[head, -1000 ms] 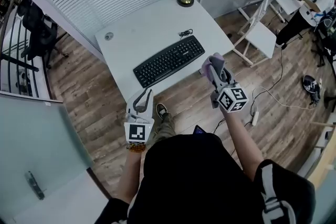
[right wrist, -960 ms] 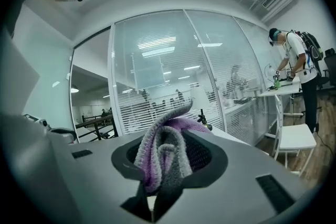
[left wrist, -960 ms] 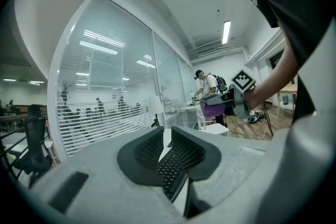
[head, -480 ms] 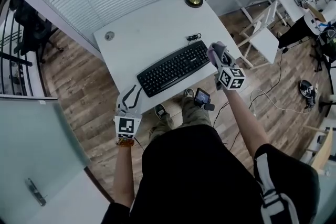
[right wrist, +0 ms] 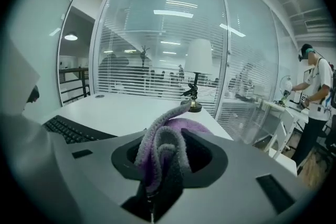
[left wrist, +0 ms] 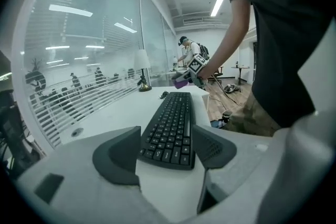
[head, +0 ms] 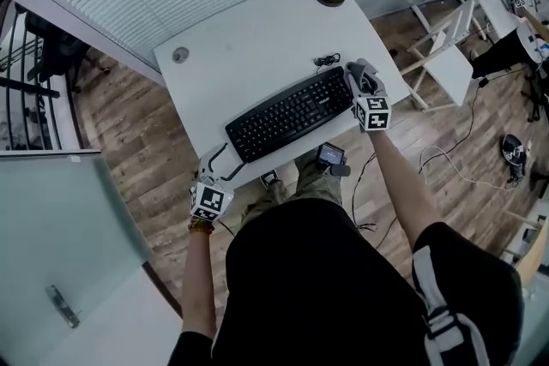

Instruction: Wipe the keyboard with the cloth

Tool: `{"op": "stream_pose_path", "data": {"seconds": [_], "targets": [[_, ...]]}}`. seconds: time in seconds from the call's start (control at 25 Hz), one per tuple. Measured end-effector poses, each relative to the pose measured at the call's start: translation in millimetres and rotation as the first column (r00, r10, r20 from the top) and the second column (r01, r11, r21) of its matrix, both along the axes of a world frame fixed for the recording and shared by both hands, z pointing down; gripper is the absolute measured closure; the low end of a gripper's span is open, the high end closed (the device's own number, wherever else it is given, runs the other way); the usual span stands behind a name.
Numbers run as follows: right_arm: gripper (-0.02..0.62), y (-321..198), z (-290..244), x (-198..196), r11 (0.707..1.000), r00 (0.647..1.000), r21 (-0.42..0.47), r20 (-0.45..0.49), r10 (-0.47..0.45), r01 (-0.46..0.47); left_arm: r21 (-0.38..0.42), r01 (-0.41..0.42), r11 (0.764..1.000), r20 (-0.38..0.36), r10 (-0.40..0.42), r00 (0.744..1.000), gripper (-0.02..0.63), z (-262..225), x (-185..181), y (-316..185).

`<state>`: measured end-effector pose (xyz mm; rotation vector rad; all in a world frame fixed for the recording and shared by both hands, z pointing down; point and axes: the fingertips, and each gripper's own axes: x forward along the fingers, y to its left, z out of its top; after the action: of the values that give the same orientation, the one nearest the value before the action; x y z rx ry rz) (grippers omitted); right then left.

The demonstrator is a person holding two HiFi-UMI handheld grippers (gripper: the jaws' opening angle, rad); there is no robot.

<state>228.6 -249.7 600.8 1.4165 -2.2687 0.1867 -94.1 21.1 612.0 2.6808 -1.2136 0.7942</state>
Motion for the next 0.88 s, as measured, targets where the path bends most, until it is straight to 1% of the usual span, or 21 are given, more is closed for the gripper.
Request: {"op": "stream_pose_path", "data": {"seconds": [0.12,0.24,0.36,0.44,0.52,0.64,0.72,0.88], "targets": [[0.468,-13.3,13.1,3.1,1.0,1.0,0.0,-0.029,0.002,-0.002,-0.054,-0.008,0.999,-0.004,0.008,1.0,0.269,22.1,-1.8,-4.4],[0.468,-23.5,25.1,5.5,1.0,0.999,-0.021,-0.03,0.016,-0.017,-0.116,-0.023,0.993,-0.003,0.023,1.0,0.262,44.0,-1.7,-7.1],[0.469,-24.8,38.9,2.3,0.997,1.0,-0.077,0.0,0.006,-0.006,-0.194,-0.037,0.98,0.015,0.041,0.999,0.245,65.5,-1.5,-5.1],[0.469,-22.3,47.4,-3.0,0.991,0.999,-0.13,0.03,-0.011,0.015,-0.222,-0.046,0.974,0.012,0.05,0.999,0.241,73.6,0.5,-4.9],[0.472,-19.6,54.3,-9.0,0.983,0.998,-0.181,0.062,-0.015,0.027,-0.24,-0.053,0.969,0.011,0.057,0.998,0.239,79.6,2.1,-3.2],[0.472,-20.1,59.3,-12.1,0.972,0.996,-0.236,0.095,0.003,0.019,-0.268,-0.077,0.96,0.022,0.086,0.996,0.235,88.5,8.1,-0.2],[0.472,-21.3,60.9,-14.3,0.966,0.996,-0.257,0.093,0.001,0.023,-0.272,-0.085,0.959,0.028,0.097,0.995,0.23,92.0,11.0,-0.3],[0.474,-17.7,64.3,-23.1,0.96,0.997,-0.277,0.077,-0.014,0.035,-0.258,-0.083,0.962,0.034,0.095,0.995,0.23,94.0,10.7,-1.3]]}}
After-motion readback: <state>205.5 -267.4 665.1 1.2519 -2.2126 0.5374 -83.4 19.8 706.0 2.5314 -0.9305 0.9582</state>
